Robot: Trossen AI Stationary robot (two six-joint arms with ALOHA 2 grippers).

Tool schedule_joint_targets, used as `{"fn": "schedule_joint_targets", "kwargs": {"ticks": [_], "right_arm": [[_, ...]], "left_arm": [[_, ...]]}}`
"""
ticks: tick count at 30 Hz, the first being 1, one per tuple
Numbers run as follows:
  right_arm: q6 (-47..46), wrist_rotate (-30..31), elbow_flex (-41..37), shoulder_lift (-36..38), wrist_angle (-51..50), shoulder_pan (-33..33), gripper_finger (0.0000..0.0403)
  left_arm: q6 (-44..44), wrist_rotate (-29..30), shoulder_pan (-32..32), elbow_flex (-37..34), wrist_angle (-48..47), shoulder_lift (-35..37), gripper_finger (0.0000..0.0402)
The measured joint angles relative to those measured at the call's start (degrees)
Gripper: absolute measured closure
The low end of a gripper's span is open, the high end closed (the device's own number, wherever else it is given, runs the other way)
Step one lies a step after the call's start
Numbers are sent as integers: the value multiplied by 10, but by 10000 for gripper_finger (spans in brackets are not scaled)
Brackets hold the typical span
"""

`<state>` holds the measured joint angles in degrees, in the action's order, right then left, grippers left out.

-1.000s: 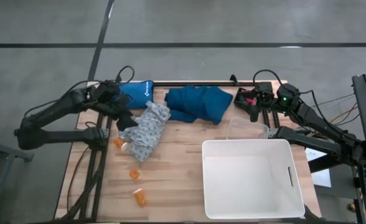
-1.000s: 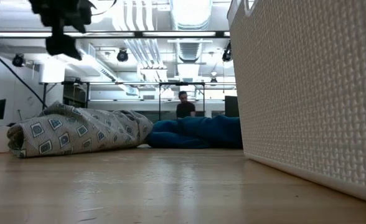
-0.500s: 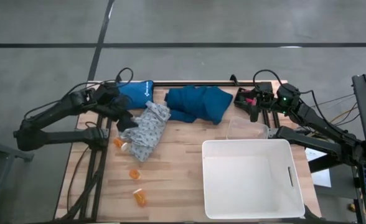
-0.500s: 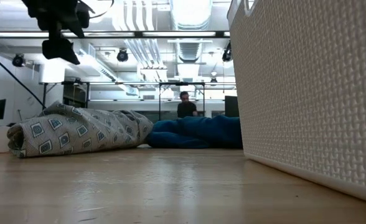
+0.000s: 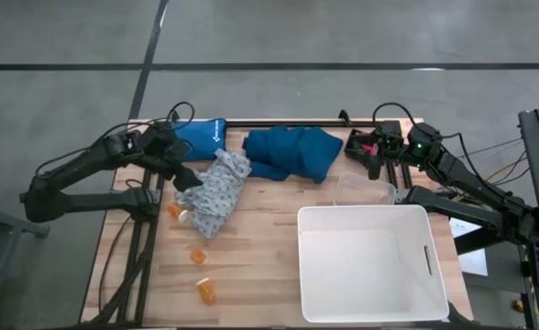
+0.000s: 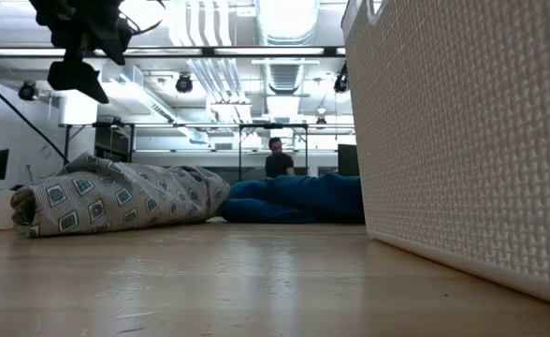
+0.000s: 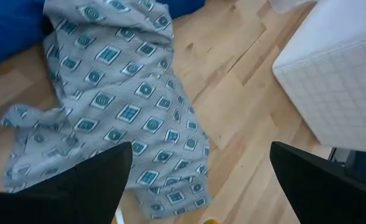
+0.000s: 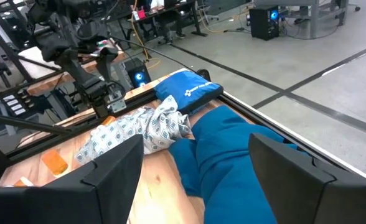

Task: Pick & place medical supplies in basket/bin
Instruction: Put the top orange pill bottle into the transparent bin

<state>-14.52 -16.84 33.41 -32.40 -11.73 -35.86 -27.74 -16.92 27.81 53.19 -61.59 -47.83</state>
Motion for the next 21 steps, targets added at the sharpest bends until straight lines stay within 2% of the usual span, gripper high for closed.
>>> {"fn": "schedule_joint_targets", "kwargs": {"ticks": [13,21], "right_arm": [[0,0,0,0,0,0,115],[0,0,0,0,0,0,113]], "left_arm": [[-9,-10,0,0,-14,0,17],[83,-10,-8,0,-121,0,17]]}}
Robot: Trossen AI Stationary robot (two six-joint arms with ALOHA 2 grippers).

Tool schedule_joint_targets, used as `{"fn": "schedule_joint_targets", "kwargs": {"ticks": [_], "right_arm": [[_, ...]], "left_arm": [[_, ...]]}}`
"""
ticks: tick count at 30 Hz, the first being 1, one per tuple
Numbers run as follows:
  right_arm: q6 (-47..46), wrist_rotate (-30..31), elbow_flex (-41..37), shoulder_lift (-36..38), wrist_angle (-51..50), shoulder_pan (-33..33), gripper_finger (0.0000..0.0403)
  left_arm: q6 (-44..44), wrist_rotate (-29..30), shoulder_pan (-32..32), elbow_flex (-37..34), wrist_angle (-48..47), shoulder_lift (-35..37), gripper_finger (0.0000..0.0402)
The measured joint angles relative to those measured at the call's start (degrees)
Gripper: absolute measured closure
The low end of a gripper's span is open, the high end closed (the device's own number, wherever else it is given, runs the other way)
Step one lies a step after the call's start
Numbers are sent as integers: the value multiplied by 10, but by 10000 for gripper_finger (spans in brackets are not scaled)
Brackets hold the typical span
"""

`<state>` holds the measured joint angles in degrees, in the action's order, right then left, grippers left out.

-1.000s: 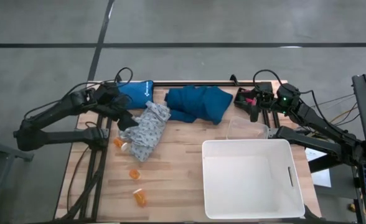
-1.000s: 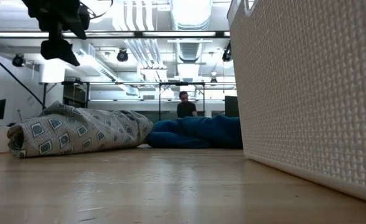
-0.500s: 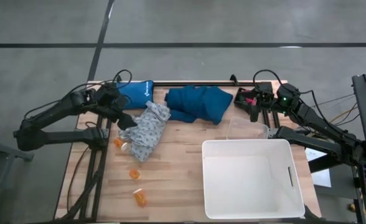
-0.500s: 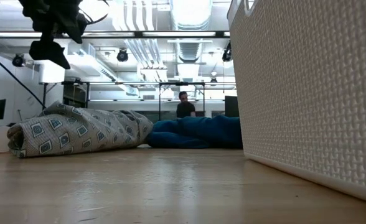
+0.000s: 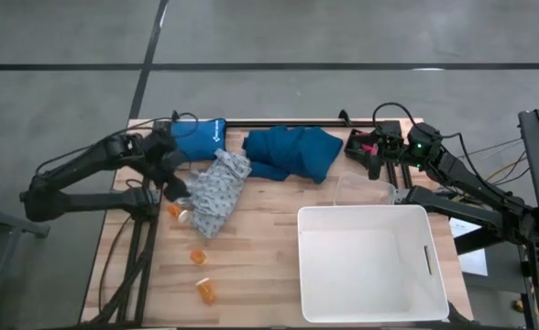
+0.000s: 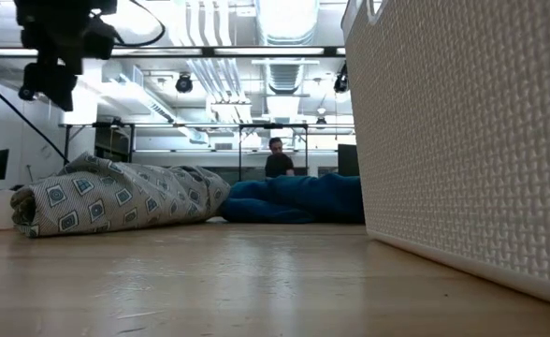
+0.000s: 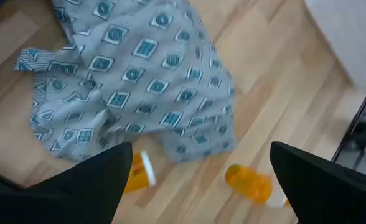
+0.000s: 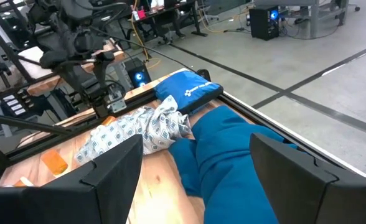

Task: Pick & place medical supplies in basket/bin
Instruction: Put the top orange pill bottle into the transparent bin

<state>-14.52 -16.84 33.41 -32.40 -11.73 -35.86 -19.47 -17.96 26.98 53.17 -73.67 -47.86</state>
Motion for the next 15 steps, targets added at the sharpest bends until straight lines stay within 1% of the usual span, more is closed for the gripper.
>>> {"fn": "schedule_joint_targets", "kwargs": {"ticks": [4,8,11,15], "right_arm": [[0,0,0,0,0,0,108],[0,0,0,0,0,0,109],[0,0,0,0,0,0,113],[0,0,0,0,0,0,117]], "left_arm": [[49,28,-30,-1,-30,-2,17],[74,65,-83,-1,-47,-7,17],[69,86,-139,-3,-52,-10,17],[17,130,-224,-21,-49,-14,17]]}}
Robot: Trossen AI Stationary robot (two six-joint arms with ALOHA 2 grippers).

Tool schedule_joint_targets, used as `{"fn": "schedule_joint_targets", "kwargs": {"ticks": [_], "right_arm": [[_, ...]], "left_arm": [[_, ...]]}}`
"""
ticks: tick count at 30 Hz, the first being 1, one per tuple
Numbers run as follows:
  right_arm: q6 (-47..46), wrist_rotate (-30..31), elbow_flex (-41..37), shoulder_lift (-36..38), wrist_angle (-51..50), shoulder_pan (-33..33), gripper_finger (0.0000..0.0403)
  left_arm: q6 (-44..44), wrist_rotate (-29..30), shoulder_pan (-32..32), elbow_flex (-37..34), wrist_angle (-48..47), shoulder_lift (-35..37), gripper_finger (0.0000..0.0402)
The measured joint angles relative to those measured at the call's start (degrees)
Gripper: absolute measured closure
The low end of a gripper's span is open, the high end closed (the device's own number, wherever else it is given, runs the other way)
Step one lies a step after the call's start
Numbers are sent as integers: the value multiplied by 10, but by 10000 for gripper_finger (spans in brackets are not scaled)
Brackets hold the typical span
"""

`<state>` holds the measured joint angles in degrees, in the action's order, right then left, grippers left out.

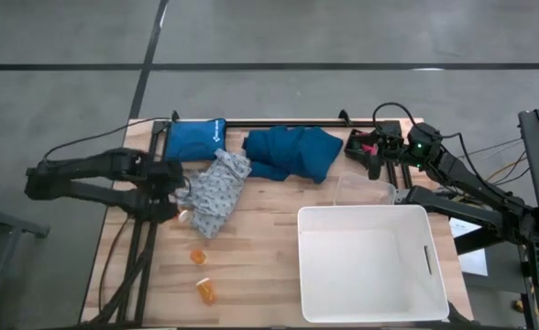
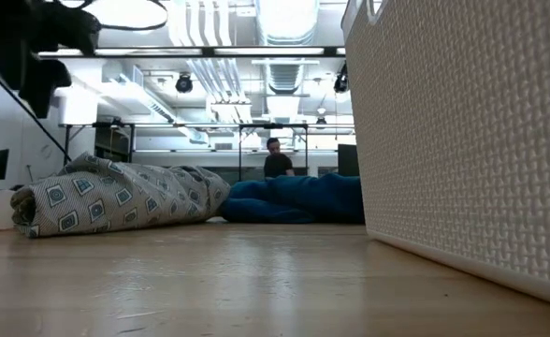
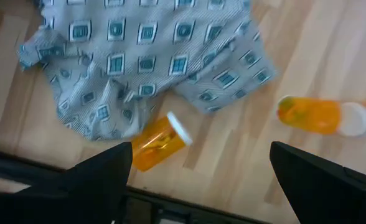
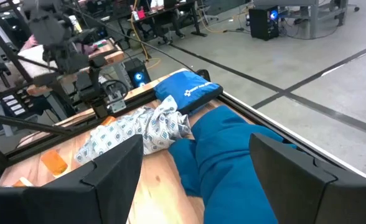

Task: Pick & place medical supplies in basket/bin
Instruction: Put the top orange pill bottle into the transparent bin

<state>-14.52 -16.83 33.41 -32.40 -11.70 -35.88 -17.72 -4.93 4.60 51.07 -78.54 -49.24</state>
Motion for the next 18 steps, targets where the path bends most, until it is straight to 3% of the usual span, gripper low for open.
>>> {"fn": "schedule_joint_targets", "kwargs": {"ticks": [6,18], "right_arm": [[0,0,0,0,0,0,114],[0,0,0,0,0,0,114]], "left_arm": [[-66,28,-80,-59,44,-3,20],[-78,33,-83,-95,91,-58,25]]}}
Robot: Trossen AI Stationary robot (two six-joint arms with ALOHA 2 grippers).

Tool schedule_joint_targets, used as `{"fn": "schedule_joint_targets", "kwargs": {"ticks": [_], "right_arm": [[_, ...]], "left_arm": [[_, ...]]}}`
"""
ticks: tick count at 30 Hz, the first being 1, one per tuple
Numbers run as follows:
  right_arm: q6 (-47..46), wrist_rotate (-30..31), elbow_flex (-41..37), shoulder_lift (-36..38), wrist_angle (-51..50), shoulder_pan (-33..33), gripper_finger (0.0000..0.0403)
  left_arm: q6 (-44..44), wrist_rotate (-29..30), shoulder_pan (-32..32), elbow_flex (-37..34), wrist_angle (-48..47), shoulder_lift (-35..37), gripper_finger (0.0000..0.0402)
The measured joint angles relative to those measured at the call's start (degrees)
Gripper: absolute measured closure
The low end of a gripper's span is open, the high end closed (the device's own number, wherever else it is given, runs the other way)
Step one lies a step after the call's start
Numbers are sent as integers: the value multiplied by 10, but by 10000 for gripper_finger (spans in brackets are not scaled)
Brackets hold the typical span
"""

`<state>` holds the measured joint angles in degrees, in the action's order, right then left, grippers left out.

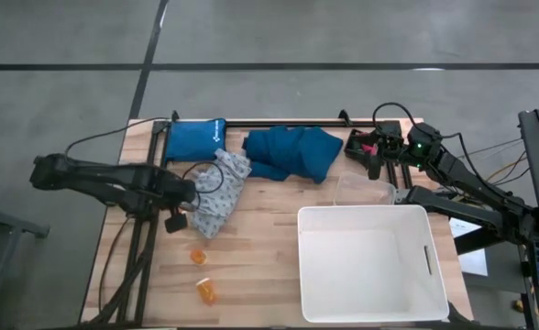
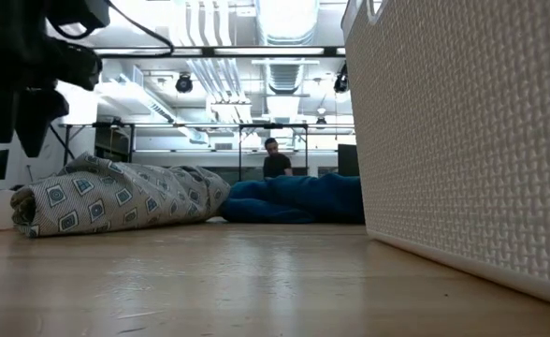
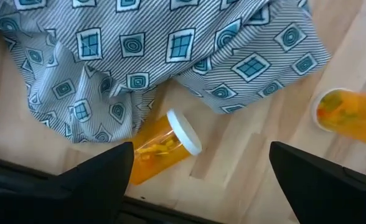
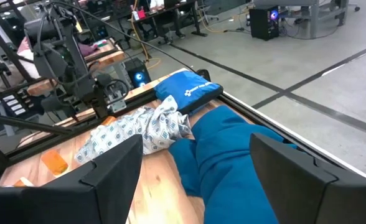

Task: Pick & place medical supplies in basket/bin
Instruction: Put the top orange pill bottle into the transparent bin

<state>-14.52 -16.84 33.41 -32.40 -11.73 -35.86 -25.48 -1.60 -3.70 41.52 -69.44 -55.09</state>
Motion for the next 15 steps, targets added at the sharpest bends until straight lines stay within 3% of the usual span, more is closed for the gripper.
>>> {"fn": "schedule_joint_targets", "kwargs": {"ticks": [8,13,15], "right_arm": [[0,0,0,0,0,0,113],[0,0,0,0,0,0,108],[0,0,0,0,0,0,109]], "left_arm": [[-37,-33,0,11,27,-14,27],[51,-26,0,21,-23,-17,27],[38,-27,0,21,-29,-17,28]]}}
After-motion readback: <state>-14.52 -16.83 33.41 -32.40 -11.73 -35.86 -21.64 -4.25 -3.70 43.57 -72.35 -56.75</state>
